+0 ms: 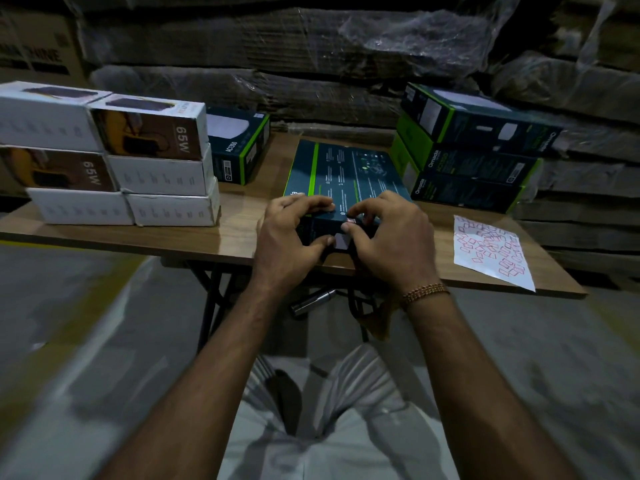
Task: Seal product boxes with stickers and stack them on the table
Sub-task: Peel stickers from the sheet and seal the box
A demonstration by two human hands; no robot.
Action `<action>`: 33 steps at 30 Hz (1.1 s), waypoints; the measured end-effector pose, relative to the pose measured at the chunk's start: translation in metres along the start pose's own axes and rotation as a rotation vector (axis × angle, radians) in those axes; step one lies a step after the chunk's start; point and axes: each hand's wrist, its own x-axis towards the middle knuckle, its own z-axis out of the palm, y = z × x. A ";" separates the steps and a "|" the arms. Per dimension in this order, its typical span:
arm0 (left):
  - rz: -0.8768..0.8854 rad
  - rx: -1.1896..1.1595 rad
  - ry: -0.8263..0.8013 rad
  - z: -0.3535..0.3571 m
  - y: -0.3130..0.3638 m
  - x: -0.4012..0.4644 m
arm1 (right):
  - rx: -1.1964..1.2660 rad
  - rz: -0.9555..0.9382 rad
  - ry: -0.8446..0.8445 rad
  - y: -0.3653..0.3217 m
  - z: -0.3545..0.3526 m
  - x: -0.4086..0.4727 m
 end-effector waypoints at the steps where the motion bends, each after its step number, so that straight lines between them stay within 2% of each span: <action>1: -0.001 -0.005 0.004 0.000 0.000 0.000 | -0.004 -0.001 0.004 0.000 0.000 0.001; 9: -0.008 -0.027 0.002 -0.004 0.004 -0.002 | -0.045 -0.032 -0.068 0.004 -0.001 -0.001; 17: 0.001 -0.016 0.008 -0.005 0.006 -0.001 | 0.039 -0.066 0.044 0.003 0.000 -0.002; 23: 0.000 -0.003 -0.009 -0.006 0.009 -0.003 | 0.044 -0.095 0.031 0.005 0.001 -0.002; 30: 0.007 0.015 -0.022 -0.008 0.012 -0.002 | -0.106 0.044 -0.096 -0.003 -0.010 -0.002; 33: -0.011 -0.033 -0.022 -0.010 0.015 -0.004 | -0.203 0.042 -0.166 -0.005 -0.014 -0.003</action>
